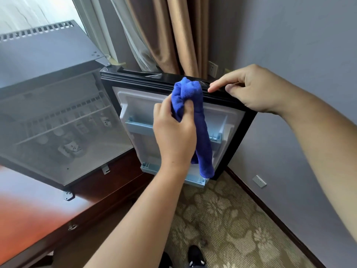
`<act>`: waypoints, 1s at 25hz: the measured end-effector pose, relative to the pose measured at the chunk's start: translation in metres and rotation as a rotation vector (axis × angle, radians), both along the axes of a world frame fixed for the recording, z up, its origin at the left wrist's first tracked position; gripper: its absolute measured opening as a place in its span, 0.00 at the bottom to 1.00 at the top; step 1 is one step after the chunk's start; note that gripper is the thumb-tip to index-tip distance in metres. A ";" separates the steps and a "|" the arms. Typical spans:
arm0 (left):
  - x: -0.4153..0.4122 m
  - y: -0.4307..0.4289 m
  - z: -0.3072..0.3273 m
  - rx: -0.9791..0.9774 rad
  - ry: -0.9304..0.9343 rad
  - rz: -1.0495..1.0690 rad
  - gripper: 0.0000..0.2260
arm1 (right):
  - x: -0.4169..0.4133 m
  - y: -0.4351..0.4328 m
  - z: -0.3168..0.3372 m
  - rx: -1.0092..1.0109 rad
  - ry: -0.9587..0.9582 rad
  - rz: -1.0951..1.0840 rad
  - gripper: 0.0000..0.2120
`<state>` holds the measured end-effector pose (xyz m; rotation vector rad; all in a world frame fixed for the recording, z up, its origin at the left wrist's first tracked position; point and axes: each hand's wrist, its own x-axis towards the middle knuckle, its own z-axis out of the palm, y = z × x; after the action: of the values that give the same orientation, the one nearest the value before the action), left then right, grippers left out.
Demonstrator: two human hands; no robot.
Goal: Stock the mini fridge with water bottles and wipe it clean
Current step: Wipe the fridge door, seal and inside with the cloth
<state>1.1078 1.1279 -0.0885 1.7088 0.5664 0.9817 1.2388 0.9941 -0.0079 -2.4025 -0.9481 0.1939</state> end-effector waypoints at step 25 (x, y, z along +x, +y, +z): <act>0.008 -0.024 -0.013 0.275 0.089 0.069 0.06 | -0.003 -0.005 0.004 0.140 0.223 0.087 0.19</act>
<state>1.1161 1.1036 -0.1012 1.9954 0.5709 1.0755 1.2362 0.9889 -0.0040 -2.1617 -0.9305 0.4056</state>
